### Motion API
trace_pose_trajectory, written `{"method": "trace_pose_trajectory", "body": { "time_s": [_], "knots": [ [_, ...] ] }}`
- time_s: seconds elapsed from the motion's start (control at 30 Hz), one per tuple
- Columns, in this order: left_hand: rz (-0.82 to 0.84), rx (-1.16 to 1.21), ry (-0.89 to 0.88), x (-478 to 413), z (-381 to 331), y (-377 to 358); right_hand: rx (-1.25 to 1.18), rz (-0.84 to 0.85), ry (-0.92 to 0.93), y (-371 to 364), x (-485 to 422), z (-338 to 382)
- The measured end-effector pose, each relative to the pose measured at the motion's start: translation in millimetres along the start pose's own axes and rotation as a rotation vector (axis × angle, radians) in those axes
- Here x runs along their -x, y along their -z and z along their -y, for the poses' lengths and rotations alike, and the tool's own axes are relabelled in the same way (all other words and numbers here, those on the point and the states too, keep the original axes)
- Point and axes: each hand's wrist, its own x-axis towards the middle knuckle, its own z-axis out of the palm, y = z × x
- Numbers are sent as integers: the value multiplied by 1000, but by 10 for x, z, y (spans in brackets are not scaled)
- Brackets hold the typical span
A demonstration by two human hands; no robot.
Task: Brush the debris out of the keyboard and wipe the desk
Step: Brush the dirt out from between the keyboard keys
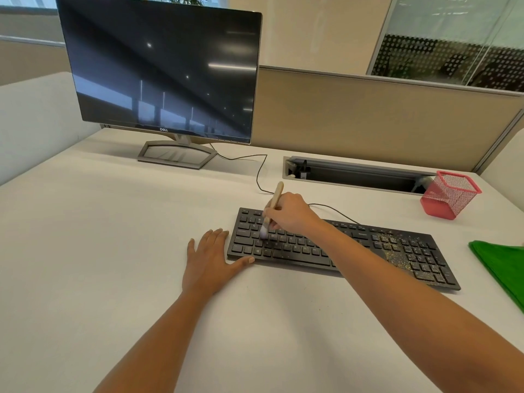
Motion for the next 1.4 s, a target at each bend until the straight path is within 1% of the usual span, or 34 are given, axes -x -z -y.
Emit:
{"method": "trace_pose_trajectory", "body": {
  "time_s": [0.1, 0.23, 0.33, 0.43, 0.5, 0.57, 0.63, 0.7, 0.8, 0.87, 0.93, 1.0, 1.07, 1.13, 1.27, 1.33, 1.4],
  "knots": [
    [-1, 4, 0, 1, -4, 10, 48, 82, 73, -32, 50, 36],
    [-3, 12, 2, 7, -5, 12, 237, 158, 50, 20, 63, 38],
    [-8, 22, -2, 13, -6, 8, 374, 169, 1, 98, 78, 38],
    [-3, 25, 0, 14, -2, 11, 445, 118, -21, 141, 83, 47],
    [0, 18, -1, 14, -4, 13, 389, 32, -24, 142, 53, 38],
    [2, 15, -2, 14, -6, 10, 260, -64, -32, 119, 27, 18],
    [1, 19, -1, 13, -4, 11, 149, -115, -50, 81, 24, -5],
    [1, 20, 0, 14, -3, 11, 122, -92, -54, 31, 39, -28],
    [9, 18, 2, 16, -3, 15, 183, 29, -68, -10, 82, -17],
    [6, 18, 0, 19, -8, 16, 173, 72, -90, 3, 72, -16],
    [4, 15, 0, 21, -9, 17, 109, 29, -99, 27, 40, -2],
    [6, 8, 2, 17, -8, 14, 30, -58, -86, 36, -5, -13],
    [8, 2, 2, 14, -8, 12, 11, -114, -81, 18, -11, -32],
    [7, -2, 1, 15, -5, 12, 17, -92, -85, -18, 4, -61],
    [-3, 14, 1, 7, 7, -7, 97, 57, -119, 7, 36, -35],
    [-8, 14, 2, 1, 10, -18, 85, 62, -123, 49, 19, -13],
    [-8, 10, 2, -2, 9, -21, 41, 17, -98, 65, 2, -3]
  ]
}}
